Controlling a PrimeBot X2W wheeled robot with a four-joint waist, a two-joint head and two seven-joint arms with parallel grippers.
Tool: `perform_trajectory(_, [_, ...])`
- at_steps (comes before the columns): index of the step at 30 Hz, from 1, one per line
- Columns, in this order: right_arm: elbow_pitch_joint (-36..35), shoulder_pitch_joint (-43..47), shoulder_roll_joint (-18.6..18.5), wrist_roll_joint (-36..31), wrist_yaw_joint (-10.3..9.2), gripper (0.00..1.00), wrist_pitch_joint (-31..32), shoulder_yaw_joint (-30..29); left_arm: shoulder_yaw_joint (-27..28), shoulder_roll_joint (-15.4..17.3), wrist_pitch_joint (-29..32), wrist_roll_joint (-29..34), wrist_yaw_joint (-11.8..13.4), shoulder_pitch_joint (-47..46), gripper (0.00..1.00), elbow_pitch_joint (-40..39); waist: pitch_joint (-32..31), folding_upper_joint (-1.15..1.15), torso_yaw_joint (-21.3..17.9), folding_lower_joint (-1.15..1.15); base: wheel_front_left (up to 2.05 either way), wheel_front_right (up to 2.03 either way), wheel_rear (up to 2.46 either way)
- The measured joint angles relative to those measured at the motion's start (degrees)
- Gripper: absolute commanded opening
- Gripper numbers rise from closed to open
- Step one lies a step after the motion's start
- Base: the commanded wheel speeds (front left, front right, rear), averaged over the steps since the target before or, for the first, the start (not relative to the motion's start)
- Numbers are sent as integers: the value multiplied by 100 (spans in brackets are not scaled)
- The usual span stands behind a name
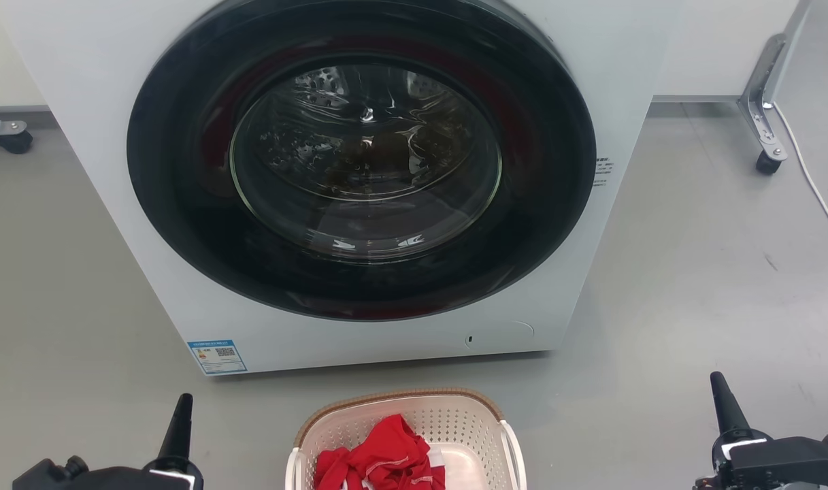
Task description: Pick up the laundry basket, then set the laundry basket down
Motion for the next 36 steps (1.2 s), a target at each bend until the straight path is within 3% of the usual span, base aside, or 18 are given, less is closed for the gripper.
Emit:
perform_trajectory(23, [186,-141,241,1950,364,0,485,-692,464,-267,397,-1772,-356,-396,0,389,-36,0,8,0,0,0,0])
perform_trajectory(36, [188,-158,249,1970,385,0,497,-709,472,-279,399,-1864,-396,-422,0,396,-36,0,8,0,0,0,0])
